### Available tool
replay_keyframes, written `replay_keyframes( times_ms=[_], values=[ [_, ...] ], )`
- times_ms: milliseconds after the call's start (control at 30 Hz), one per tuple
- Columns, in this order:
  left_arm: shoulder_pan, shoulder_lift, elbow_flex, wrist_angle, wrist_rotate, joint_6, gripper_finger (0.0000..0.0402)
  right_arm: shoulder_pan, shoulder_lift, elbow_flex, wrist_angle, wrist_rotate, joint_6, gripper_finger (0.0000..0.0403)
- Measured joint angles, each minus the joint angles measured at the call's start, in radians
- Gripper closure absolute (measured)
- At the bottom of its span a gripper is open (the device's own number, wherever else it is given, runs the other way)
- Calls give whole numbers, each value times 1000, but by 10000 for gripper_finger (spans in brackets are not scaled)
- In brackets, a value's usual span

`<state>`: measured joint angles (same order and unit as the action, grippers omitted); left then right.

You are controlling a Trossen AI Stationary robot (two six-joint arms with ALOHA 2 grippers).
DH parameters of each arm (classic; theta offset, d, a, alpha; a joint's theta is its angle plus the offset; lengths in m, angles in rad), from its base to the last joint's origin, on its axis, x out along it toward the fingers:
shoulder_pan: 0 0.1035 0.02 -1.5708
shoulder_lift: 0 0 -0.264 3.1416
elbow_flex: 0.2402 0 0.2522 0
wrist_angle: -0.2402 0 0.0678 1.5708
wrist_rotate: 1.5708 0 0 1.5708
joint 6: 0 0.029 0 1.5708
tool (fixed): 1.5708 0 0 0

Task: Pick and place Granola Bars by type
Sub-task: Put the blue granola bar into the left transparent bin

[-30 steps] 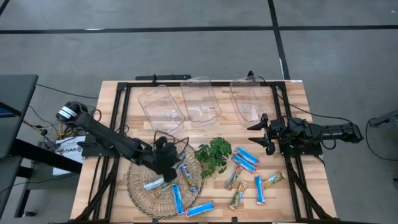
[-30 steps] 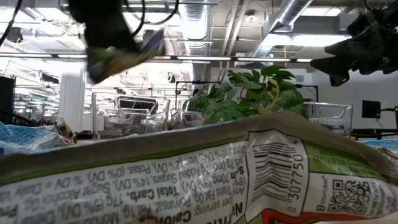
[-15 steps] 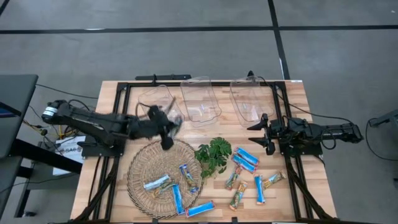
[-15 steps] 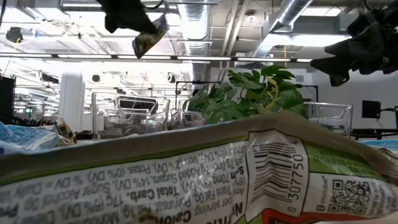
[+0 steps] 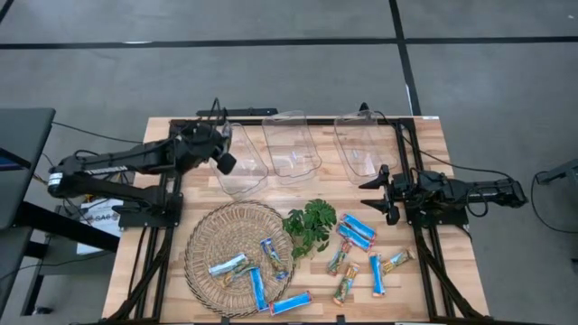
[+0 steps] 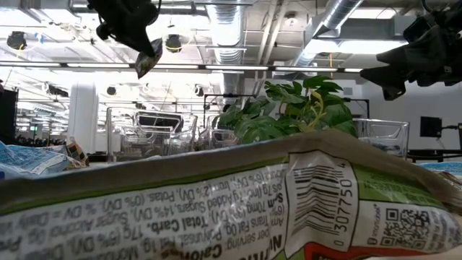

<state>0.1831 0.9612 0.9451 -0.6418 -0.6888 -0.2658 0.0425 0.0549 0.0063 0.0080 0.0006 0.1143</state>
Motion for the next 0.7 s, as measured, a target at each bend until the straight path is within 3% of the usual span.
replay_keyframes(
  times_ms=[267,700],
  values=[
    [54,85,0,-60,28,39,372,0,0,0,0,0,0,178],
    [66,474,-1,-76,44,166,372,0,0,0,0,0,0,178]
  ],
)
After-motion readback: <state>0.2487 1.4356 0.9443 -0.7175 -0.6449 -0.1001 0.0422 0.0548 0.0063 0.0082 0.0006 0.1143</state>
